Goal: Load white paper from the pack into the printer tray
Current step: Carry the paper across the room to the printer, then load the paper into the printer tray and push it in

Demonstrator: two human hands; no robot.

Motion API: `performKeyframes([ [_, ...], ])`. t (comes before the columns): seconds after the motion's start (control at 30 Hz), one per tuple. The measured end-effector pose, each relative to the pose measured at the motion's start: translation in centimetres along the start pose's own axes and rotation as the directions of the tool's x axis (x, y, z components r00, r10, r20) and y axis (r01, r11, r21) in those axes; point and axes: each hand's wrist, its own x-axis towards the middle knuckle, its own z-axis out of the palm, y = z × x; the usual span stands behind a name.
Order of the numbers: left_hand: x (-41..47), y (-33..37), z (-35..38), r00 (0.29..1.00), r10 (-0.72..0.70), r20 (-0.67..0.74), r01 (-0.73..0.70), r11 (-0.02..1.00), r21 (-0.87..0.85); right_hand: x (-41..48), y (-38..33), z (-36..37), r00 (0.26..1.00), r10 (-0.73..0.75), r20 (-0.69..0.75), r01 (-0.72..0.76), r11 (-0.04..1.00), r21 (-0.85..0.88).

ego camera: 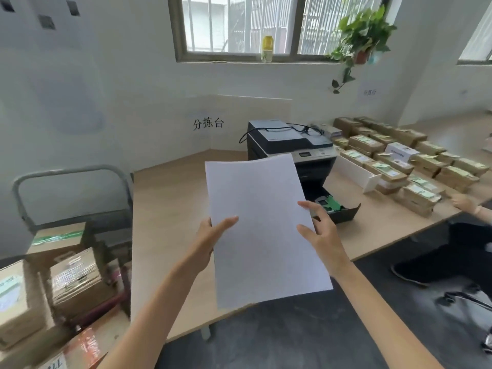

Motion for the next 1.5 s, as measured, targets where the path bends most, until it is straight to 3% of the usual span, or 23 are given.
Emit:
performKeyframes([
  [0.2,7.9,-0.3,-0.5,0.998,-0.006,-0.063,0.009,0.999,0.045,8.0,1.9,0.0,0.999,0.002,0.034,-0.003,0.999,0.032],
  [0.4,17.0,-1.0,0.2,0.977,-0.041,-0.211,0.028,0.998,-0.065,18.5,5.4,-1.1,0.997,0.069,0.037,-0.070,0.998,0.007],
  [0.57,24.3,-1.2,1.0,0.937,-0.066,-0.343,0.034,0.994,-0.100,27.1,7.1,-3.1,0.977,0.086,0.194,-0.105,0.990,0.091],
  [0.67,27.8,-1.4,1.2,0.911,-0.065,-0.407,0.038,0.996,-0.075,31.4,8.2,-3.6,0.974,0.104,0.200,-0.122,0.990,0.077],
  [0.93,31.7,-1.7,0.8,0.906,0.091,-0.414,-0.053,0.993,0.103,38.2,9.8,-2.5,0.954,0.099,0.285,-0.149,0.975,0.162],
  [1.1,33.0,-2.7,0.0,0.868,0.203,-0.454,-0.123,0.972,0.199,40.9,10.3,-1.1,0.916,0.089,0.392,-0.161,0.975,0.155],
  [1.2,34.4,-4.0,-1.1,0.900,0.184,-0.394,-0.059,0.949,0.309,42.7,11.6,-0.2,0.923,0.106,0.369,-0.173,0.973,0.152],
  [1.3,35.6,-5.8,-2.7,0.966,0.092,-0.240,0.044,0.860,0.508,43.5,13.9,0.7,0.937,0.205,0.284,-0.231,0.971,0.062],
  [1.37,36.1,-7.1,-3.5,0.977,0.072,-0.198,0.046,0.844,0.535,43.1,15.9,1.2,0.929,0.278,0.246,-0.288,0.958,0.004],
  [1.5,36.7,-9.8,-3.4,0.908,0.081,-0.411,0.134,0.873,0.469,41.7,19.1,2.4,0.914,0.336,0.227,-0.339,0.940,-0.024],
])
